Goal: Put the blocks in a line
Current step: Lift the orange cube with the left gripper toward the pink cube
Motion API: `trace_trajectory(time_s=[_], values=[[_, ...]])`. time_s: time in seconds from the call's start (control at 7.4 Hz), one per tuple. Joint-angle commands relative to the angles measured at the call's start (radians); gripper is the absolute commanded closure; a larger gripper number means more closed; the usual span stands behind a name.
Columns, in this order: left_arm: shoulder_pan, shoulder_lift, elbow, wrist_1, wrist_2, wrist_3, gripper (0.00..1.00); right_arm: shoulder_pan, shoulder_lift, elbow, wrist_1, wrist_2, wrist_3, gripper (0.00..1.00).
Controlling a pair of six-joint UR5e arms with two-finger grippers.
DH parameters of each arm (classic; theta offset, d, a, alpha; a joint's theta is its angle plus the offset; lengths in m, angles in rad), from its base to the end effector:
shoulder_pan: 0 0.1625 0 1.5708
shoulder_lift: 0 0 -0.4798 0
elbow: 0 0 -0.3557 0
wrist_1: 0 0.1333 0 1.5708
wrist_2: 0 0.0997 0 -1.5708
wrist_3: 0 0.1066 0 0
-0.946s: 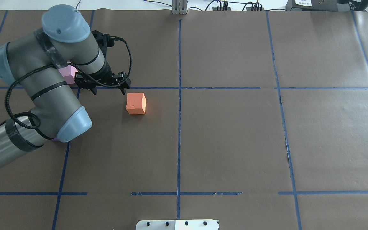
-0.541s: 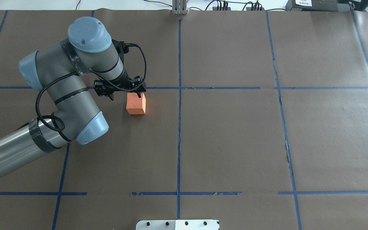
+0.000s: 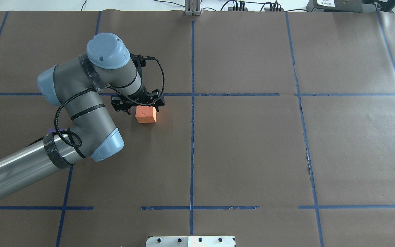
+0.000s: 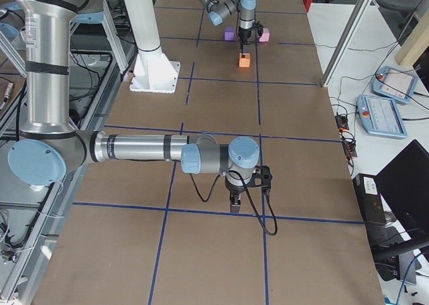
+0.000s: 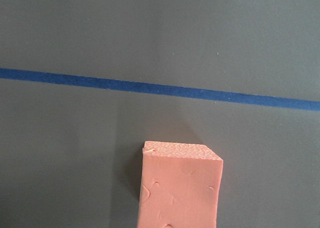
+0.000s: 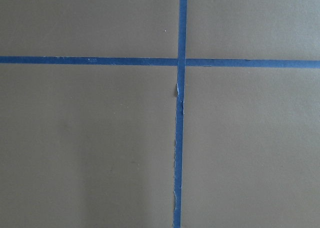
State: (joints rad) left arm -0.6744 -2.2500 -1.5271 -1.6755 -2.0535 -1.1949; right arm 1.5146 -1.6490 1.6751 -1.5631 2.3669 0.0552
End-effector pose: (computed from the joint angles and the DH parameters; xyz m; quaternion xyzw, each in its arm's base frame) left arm 0.5139 -0.5181 0.3272 -0.0167 0.4156 -0.0491 0.9081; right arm 0.0334 -0.4228 0.7027 -0.0060 -0.3878 -0.0070 0.9217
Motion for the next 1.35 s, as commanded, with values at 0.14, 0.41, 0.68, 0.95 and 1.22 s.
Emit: trace_trajectory(time_s=[0.14,0.41,0.68,0.95,1.22], values=[[0.015,0.000,0.034,-0.059,0.033,-0.008,0.00,0.001,0.000,0.000,0.000,0.000,0.000,0.00],[0.024,0.000,0.045,-0.081,0.091,-0.008,0.00,-0.001,0.000,0.000,0.000,0.000,0.000,0.00],[0.027,0.000,0.076,-0.119,0.093,-0.008,0.00,0.001,0.000,0.000,0.000,0.000,0.000,0.00],[0.032,0.001,0.076,-0.118,0.093,-0.008,0.00,0.001,0.000,0.000,0.000,0.000,0.000,0.00],[0.038,0.003,0.076,-0.118,0.104,-0.008,0.44,-0.001,0.000,0.000,-0.002,0.000,0.000,0.00]])
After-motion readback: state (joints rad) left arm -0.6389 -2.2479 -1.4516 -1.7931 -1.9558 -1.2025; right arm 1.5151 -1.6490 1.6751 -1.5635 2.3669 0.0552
